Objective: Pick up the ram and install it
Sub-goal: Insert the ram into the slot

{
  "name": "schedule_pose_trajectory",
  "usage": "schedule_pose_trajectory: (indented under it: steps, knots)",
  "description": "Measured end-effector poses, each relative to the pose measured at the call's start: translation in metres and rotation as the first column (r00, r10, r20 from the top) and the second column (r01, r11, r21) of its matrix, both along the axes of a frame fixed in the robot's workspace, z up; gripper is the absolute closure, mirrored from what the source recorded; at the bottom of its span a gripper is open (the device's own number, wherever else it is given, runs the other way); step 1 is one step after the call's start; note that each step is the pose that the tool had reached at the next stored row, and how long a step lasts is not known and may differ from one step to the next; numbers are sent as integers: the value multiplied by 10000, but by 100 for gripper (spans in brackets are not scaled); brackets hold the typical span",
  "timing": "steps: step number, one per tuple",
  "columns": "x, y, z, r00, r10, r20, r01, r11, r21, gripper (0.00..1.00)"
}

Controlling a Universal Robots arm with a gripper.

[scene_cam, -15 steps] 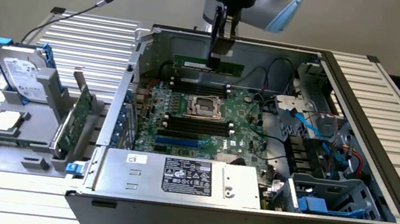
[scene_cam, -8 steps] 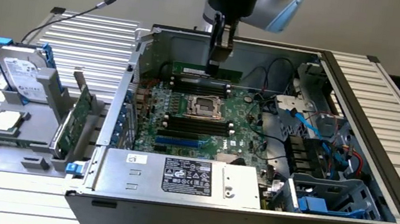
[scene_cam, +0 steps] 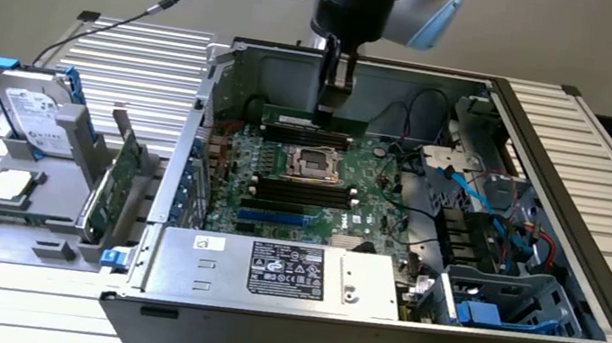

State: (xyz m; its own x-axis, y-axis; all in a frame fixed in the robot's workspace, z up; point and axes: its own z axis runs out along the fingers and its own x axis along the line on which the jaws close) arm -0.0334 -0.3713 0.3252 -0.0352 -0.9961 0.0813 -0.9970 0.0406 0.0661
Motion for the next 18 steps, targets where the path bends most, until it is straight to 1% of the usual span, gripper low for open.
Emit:
schedule_pose_trajectory:
  steps: [15, 17, 18]
  knots:
    - [0, -93, -273, 10000, -70, 0, 70, 10000, 1, 87]
    - [0, -133, -310, 10000, -70, 1, 70, 10000, 1, 87]
    - [0, -165, -329, 10000, -69, 0, 69, 10000, 3, 87]
